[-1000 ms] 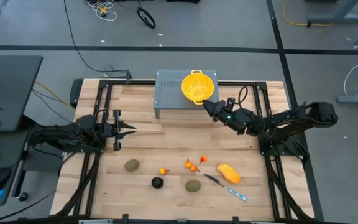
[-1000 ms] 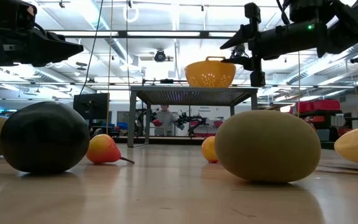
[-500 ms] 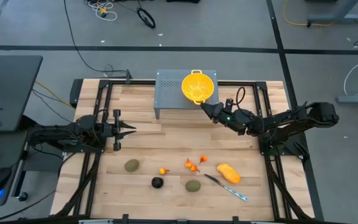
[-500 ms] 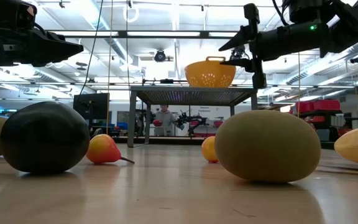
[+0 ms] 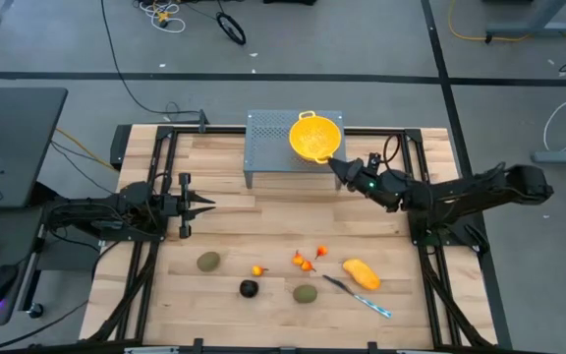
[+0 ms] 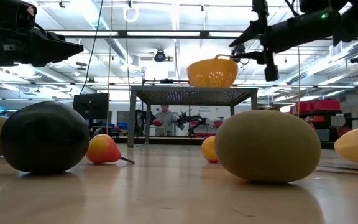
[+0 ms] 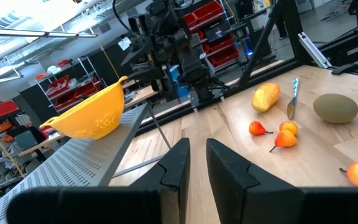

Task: Pick & Place Fruit
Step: Put the yellow strainer bowl on the shelf

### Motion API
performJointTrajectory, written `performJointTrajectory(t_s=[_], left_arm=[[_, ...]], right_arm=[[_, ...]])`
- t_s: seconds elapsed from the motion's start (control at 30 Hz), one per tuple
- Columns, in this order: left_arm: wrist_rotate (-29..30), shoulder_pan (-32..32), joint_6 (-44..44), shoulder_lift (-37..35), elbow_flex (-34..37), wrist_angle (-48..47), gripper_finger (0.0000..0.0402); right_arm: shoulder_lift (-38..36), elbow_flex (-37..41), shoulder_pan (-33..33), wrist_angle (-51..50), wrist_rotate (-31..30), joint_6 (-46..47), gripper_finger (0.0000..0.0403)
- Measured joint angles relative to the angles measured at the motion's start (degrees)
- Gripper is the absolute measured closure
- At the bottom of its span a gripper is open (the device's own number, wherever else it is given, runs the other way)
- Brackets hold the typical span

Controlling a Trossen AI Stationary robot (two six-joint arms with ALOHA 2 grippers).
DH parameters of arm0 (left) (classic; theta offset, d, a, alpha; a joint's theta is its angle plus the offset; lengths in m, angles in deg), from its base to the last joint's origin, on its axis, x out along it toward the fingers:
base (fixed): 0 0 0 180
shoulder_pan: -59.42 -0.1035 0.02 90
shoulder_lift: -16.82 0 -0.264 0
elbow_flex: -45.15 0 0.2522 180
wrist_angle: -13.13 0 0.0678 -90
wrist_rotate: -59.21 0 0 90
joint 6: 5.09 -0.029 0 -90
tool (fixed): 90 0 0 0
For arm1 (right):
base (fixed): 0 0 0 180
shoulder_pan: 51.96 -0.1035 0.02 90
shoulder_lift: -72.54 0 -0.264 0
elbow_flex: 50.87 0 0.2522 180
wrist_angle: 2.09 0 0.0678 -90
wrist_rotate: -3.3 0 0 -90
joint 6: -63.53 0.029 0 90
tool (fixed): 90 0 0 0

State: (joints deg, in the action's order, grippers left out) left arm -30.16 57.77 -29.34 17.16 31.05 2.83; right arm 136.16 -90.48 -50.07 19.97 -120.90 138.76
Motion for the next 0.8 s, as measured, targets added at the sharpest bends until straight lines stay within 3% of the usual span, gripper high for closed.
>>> performJointTrajectory(t_s=[0.43,0.8], left_arm=[[0.0,0.0,0.0,0.0,0.0,0.0,0.0338],[0.0,0.0,0.0,0.0,0.0,0.0,0.0338]], right_arm=[[-2.6,0.0,0.0,-9.6,1.3,5.8,0.0273],[-2.6,0.0,2.2,-10.1,4.3,7.5,0.0258]])
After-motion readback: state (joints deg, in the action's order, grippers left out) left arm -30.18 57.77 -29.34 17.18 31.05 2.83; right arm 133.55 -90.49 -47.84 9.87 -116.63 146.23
